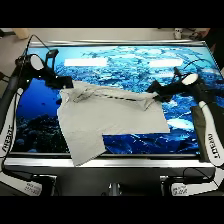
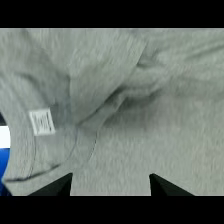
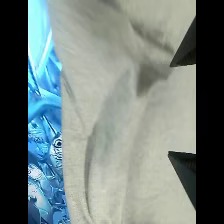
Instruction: Fold the shirts.
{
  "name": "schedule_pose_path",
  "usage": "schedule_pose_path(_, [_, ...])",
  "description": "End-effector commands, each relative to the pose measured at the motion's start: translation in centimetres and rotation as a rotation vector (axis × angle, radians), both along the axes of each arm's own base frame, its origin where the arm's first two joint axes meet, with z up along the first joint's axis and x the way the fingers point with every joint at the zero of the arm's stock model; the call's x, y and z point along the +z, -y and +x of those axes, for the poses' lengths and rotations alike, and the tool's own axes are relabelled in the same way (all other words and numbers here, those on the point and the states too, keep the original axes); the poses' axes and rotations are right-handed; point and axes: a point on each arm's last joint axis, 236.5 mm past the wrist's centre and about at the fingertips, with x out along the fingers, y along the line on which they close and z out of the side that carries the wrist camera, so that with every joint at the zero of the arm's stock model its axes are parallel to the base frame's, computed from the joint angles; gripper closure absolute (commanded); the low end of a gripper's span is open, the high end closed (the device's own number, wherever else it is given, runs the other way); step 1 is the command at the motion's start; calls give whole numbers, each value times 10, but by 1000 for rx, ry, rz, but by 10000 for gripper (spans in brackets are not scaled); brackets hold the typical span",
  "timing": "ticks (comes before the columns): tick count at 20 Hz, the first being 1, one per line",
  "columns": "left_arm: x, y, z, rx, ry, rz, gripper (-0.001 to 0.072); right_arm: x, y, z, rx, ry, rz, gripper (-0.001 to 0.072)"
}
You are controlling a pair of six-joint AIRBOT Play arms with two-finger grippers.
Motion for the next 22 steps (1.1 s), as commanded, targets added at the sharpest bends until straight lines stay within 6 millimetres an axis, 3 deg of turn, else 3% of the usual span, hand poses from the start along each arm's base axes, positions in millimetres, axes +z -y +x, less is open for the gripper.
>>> schedule_pose_path(1, [-21, -21, -81, 3, -240, -29, 124, 6, 92, -43, 29, -106, -97, 164])
schedule_pose_path(3, [-50, -21, -140, 66, -318, -103, 124, -8, 141, -82, -17, -230, -98, 166])
schedule_pose_path(4, [-66, -21, -166, 102, -336, -128, 124, -15, 155, -93, -56, -263, -75, 170])
schedule_pose_path(6, [-94, -20, -214, 166, -354, -159, 125, -31, 165, -113, -82, -324, -64, 224])
schedule_pose_path(8, [-114, -19, -240, 207, -349, -173, 125, -45, 161, -125, -47, -362, -76, 219])
schedule_pose_path(11, [-130, -13, -228, 271, -291, -213, 125, -56, 149, -132, 23, -363, -77, 134])
schedule_pose_path(15, [-136, -5, -202, 348, -227, -276, 148, -62, 141, -140, 46, -379, -47, 107])
schedule_pose_path(16, [-139, -4, -200, 356, -227, -279, 206, -64, 131, -143, 68, -377, -10, 99])
schedule_pose_path(18, [-145, 0, -196, 366, -226, -288, 217, -73, 112, -152, 112, -374, 47, 83])
schedule_pose_path(21, [-142, 2, -191, 358, -206, -287, 565, -98, 89, -165, 182, -416, 33, 82])
schedule_pose_path(22, [-139, 2, -189, 351, -195, -288, 594, -105, 80, -164, 206, -423, 23, 82])
